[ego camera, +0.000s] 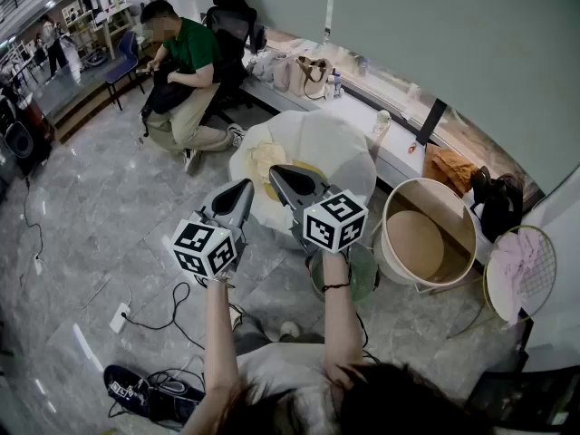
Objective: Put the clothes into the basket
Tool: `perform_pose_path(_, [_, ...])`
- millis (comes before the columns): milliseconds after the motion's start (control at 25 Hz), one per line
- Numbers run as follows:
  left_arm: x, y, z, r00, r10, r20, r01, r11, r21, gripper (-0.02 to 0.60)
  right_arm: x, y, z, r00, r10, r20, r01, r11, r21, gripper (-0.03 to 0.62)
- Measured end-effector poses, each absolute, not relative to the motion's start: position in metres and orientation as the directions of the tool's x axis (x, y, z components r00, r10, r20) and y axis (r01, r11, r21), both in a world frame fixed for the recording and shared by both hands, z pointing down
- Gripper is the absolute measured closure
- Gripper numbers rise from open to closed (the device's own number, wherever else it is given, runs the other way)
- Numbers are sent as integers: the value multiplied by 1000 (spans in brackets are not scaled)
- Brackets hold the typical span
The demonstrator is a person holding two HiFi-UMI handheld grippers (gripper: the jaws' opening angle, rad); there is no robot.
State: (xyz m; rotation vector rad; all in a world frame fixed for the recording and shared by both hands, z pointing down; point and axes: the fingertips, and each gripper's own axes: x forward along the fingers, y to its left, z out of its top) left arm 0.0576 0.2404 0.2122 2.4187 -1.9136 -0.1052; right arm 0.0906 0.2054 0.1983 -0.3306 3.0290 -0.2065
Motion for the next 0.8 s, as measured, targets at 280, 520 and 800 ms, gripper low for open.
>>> perform_pose_path(280, [62,238,211,250,-968,-23,-964,-251,87,571,92,204,206,-974,-221,-49,-213,968,-130,585])
perform_pose_path(520, [66,234,216,260,-966,-6,-962,-259,89,571,95,199,210,-971,-234,-37,-227,964,-136,585])
perform_pose_path(800, [73,230,222,269,-963,17,-960,-267,88,571,102,191,210,-968,-244,-52,-233,958,-166,585])
